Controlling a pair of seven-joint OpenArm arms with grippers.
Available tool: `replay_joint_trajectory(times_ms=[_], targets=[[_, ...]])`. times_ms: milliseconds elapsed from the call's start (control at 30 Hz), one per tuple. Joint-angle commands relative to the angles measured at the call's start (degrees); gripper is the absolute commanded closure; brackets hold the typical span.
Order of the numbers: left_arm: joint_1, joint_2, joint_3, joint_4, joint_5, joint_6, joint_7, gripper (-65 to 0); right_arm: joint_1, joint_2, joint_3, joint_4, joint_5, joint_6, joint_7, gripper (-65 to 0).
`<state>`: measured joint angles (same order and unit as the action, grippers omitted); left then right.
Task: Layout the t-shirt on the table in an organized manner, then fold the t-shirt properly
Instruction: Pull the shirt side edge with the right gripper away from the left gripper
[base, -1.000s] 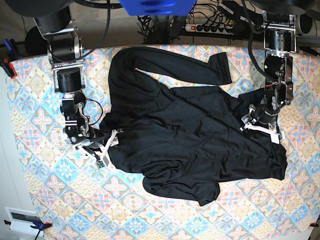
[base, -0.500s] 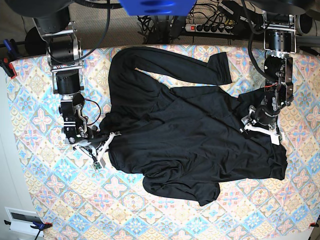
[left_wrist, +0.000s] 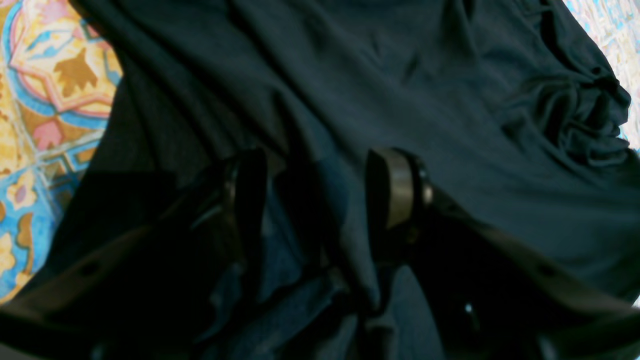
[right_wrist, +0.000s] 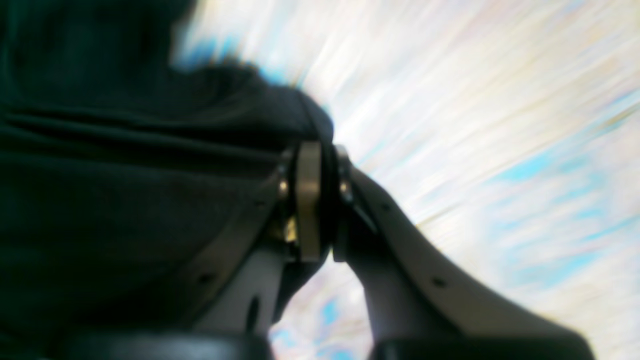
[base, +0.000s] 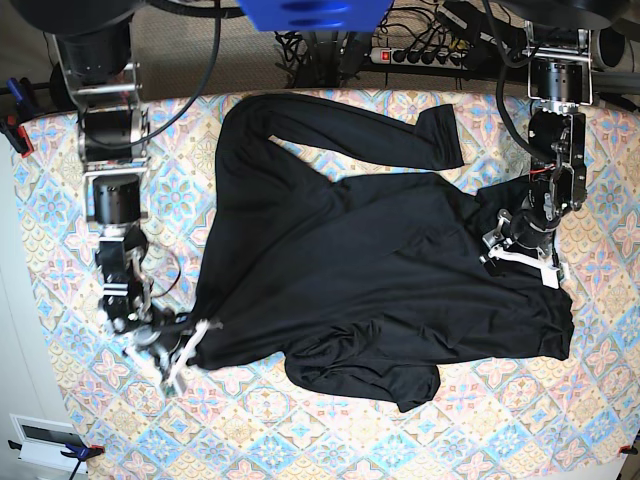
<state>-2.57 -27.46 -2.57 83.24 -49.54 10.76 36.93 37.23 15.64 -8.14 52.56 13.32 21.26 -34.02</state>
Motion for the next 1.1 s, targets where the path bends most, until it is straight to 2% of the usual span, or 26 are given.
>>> replay_joint_trajectory(times_ms=[0,133,300,433,533,633,733,867,1067], targets=[[-0.99,-0.89,-0.38,0.93,-0.18,-0.35,-1.02,-30.9,2.11,0.93,0.27,0.76,0.17,0.15,0.75,0.0],[-0.9,-0.89,-0.38,0.93,-0.18,-0.35,-1.02,-30.9,6.24,1.37,0.27,0.76,-1.41,0.15,1.54,-0.1],[-0.38,-0.89,-0.38,0.93,-0.18,-0.35,-1.02,-29.6,8.0,0.93,0.27,0.76,-16.71,0.15,6.99,-0.3],[-0.29,-0.89,-0.29,0.93,-0.18,-0.35,-1.02,-29.2,8.09,0.93,0.27,0.85,-25.67,0.15,8.75,-6.4],[-0.29,-0.89,-0.11,1.02,-0.26,-0.35,-1.02,-29.2,7.91,0.93,0.27,1.29,-26.82,0.15,8.66,-12.9],[-0.2,-0.89,-0.11,2.43,-0.26,-0.35,-0.93,-29.2,7.82,0.93,0.27,1.55,-26.82,0.15,8.48,-16.6],[1.56,-1.15,-0.29,5.15,-0.26,-0.35,-0.4,-29.2,5.98,0.84,0.27,4.1,-26.82,0.15,8.39,-16.7],[2.96,-1.24,-0.82,8.49,-0.26,-0.35,3.91,-29.2,1.23,0.84,0.27,10.7,-26.73,0.15,4.44,-16.7],[6.92,-1.06,-6.71,11.4,-0.26,-0.35,9.62,-29.3,-9.15,0.93,0.36,20.54,-26.55,0.15,-0.4,-16.9]])
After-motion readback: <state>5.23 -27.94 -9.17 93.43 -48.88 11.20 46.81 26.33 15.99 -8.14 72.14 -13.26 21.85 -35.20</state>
